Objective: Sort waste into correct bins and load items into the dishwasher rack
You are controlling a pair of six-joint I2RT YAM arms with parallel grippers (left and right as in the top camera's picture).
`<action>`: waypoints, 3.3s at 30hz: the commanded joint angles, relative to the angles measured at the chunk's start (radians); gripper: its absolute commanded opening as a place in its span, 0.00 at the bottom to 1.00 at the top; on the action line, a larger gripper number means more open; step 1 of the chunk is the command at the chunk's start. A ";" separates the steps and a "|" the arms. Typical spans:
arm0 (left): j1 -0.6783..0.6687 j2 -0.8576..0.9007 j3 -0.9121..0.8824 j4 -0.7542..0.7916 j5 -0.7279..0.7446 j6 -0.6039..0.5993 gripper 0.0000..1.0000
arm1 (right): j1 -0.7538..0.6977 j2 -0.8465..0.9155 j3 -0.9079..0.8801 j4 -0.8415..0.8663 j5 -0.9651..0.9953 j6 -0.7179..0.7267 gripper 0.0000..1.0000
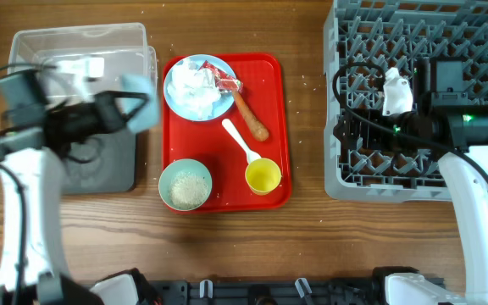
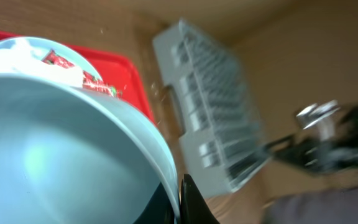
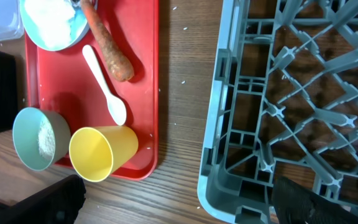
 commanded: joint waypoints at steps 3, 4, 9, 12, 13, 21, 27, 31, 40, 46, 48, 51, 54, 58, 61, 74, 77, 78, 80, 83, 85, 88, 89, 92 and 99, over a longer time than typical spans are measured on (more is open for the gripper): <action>-0.388 -0.021 -0.001 0.008 -0.659 -0.010 0.04 | 0.006 -0.011 0.021 0.003 0.014 -0.021 0.99; -0.454 -0.002 -0.001 0.016 -0.755 -0.047 0.04 | 0.006 -0.011 0.021 0.003 0.014 -0.022 0.99; -0.648 0.104 -0.001 0.055 -0.965 -0.101 0.04 | 0.006 -0.011 0.021 0.002 0.040 -0.021 0.99; -0.689 0.177 -0.001 0.036 -1.000 -0.112 0.04 | 0.006 -0.011 0.021 -0.001 0.040 -0.021 0.99; -0.694 0.198 -0.001 0.031 -1.000 -0.113 0.04 | 0.006 -0.011 0.021 0.000 0.040 -0.022 0.99; -0.694 0.252 -0.001 -0.036 -1.026 -0.182 0.07 | 0.006 -0.011 0.021 -0.001 0.061 -0.021 0.99; -0.694 0.253 -0.001 -0.040 -1.026 -0.182 0.28 | 0.006 -0.011 0.021 -0.003 0.061 -0.021 1.00; -0.693 0.253 -0.001 -0.034 -1.026 -0.182 0.42 | 0.006 -0.011 0.021 -0.004 0.061 -0.021 0.99; -0.705 0.121 0.106 -0.235 -1.025 -0.284 0.50 | 0.006 -0.011 0.021 -0.006 0.061 -0.022 1.00; -0.807 0.084 0.046 -0.398 -1.026 -0.390 0.54 | 0.006 -0.011 0.021 -0.005 0.061 -0.021 1.00; -0.866 0.084 -0.016 -0.379 -1.036 -0.419 0.55 | 0.006 -0.011 0.021 -0.005 0.061 -0.021 0.99; -0.915 0.084 -0.096 -0.334 -1.128 -0.510 0.54 | 0.006 -0.011 0.021 -0.005 0.061 -0.021 1.00; -0.916 0.084 -0.156 -0.252 -1.162 -0.522 0.50 | 0.006 -0.011 0.021 -0.005 0.061 -0.021 1.00; -0.916 0.088 -0.239 -0.135 -1.176 -0.514 0.45 | 0.006 -0.011 0.021 -0.005 0.061 -0.021 0.99; -0.916 0.088 -0.269 -0.100 -1.176 -0.514 0.36 | 0.006 -0.011 0.021 -0.005 0.061 -0.021 1.00; -0.916 0.088 -0.330 -0.032 -1.175 -0.515 0.07 | 0.006 -0.011 0.021 -0.004 0.061 -0.021 0.99; -0.916 0.088 -0.330 -0.029 -1.175 -0.515 0.04 | 0.006 -0.011 0.021 -0.004 0.062 -0.021 0.99; -0.916 0.088 -0.330 -0.028 -1.175 -0.515 0.04 | 0.006 -0.011 0.021 -0.004 0.062 -0.021 0.99; -0.916 0.088 -0.329 -0.026 -1.175 -0.515 0.04 | 0.006 -0.011 0.021 -0.004 0.062 -0.021 1.00; -0.916 0.078 -0.322 -0.029 -1.164 -0.515 0.04 | 0.006 -0.011 0.021 -0.003 0.062 -0.021 1.00; -0.916 0.055 -0.303 -0.039 -1.131 -0.515 0.04 | 0.006 -0.011 0.021 -0.001 0.062 -0.021 1.00; -0.916 -0.001 -0.254 -0.065 -1.099 -0.515 0.04 | 0.006 -0.011 0.021 -0.002 0.062 -0.021 1.00; -0.916 -0.030 -0.229 -0.083 -1.096 -0.515 0.04 | 0.006 -0.011 0.021 -0.001 0.062 -0.021 0.99; -0.913 -0.106 -0.184 -0.108 -1.096 -0.515 0.04 | 0.006 -0.011 0.021 -0.001 0.062 -0.021 0.99; -0.762 -0.249 -0.169 -0.130 -1.070 -0.487 0.04 | 0.006 -0.011 0.021 -0.001 0.062 -0.021 1.00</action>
